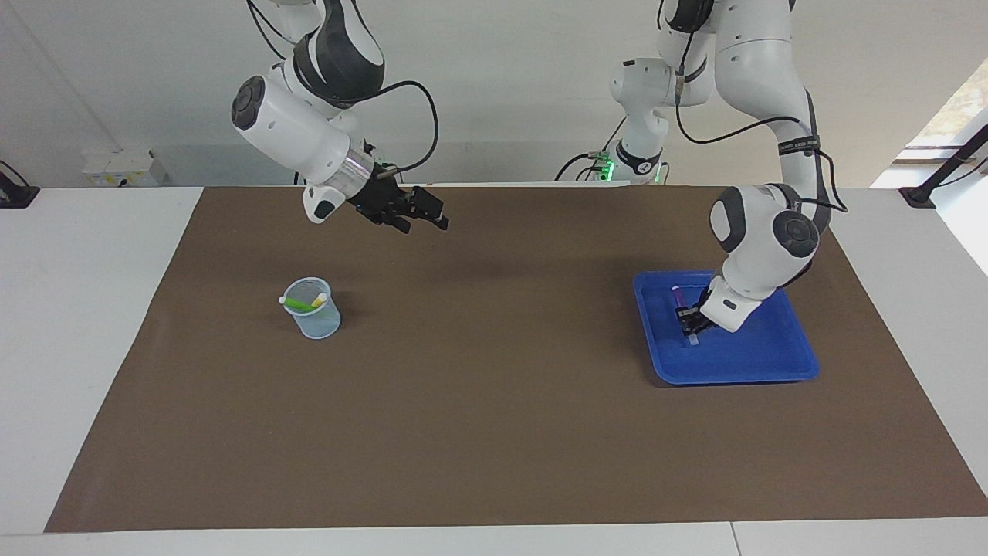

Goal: Transfer and insert pens with both arms
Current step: 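Grasp the purple pen with the left gripper while the right gripper returns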

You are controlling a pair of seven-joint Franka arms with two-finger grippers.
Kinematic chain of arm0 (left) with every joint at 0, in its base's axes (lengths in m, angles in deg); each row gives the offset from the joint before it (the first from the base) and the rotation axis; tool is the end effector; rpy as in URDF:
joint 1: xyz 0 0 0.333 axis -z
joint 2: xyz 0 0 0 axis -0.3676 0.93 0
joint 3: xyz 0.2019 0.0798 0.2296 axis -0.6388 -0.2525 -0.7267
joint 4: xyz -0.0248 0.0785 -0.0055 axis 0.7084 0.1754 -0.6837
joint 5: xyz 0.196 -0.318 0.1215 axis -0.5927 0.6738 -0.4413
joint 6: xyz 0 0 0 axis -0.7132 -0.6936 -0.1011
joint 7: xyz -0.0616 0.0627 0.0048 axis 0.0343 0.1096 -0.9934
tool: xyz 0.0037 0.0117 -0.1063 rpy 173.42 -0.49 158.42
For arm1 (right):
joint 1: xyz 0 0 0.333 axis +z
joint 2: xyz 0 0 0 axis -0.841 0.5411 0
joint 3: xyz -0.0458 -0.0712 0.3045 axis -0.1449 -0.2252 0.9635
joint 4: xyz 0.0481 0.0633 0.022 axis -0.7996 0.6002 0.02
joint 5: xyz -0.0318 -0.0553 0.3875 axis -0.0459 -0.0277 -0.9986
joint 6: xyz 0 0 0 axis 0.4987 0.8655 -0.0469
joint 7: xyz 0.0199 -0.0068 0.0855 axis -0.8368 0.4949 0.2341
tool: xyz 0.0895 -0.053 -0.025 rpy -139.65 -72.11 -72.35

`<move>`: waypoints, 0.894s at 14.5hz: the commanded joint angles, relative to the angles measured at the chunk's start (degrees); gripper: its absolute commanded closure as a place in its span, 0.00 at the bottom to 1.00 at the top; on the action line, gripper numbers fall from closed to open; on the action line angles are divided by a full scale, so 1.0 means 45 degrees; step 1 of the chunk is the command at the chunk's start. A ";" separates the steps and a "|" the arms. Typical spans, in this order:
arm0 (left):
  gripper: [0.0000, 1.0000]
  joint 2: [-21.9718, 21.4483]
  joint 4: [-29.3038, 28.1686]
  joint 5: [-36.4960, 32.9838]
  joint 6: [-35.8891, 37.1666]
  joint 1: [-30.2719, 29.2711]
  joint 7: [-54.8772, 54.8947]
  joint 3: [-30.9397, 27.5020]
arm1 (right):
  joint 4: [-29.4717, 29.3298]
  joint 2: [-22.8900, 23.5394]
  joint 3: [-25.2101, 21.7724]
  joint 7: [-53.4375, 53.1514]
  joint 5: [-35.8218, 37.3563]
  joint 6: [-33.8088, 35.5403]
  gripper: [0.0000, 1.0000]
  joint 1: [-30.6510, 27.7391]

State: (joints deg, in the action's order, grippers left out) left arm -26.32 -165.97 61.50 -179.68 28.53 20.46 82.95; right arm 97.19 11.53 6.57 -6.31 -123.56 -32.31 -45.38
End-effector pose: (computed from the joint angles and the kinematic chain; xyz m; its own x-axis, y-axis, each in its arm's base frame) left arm 0.6071 -0.0639 0.3430 0.9942 0.0123 -0.1072 0.0192 -0.9978 0.0632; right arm 0.5119 0.1760 0.4963 0.9137 -0.2668 -0.3065 -0.3963 -0.7521 -0.5266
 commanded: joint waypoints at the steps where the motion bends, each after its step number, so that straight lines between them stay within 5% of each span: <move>1: 1.00 -0.0257 0.1497 0.0223 0.2347 -0.0101 -0.0960 0.0051 | 0.0266 -0.0264 0.0020 -0.0242 -0.0934 -0.0093 0.00 -0.0058; 5: 1.00 -0.1251 0.2459 0.2233 0.4949 -0.0062 -0.4741 0.0051 | 0.0266 -0.0205 0.0040 -0.1058 -0.2222 -0.1943 0.00 0.1207; 13: 1.00 -0.3030 0.1856 0.5532 0.5968 0.0680 -1.3765 0.0187 | 0.0441 0.0010 0.0040 -0.3677 -0.2869 -0.6145 0.00 0.4177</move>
State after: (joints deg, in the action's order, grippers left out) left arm -37.15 -154.76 82.72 -154.19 30.63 -32.07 84.05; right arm 98.13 11.91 6.89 -21.44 -134.94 -57.39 -28.40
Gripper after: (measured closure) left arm 0.833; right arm 0.000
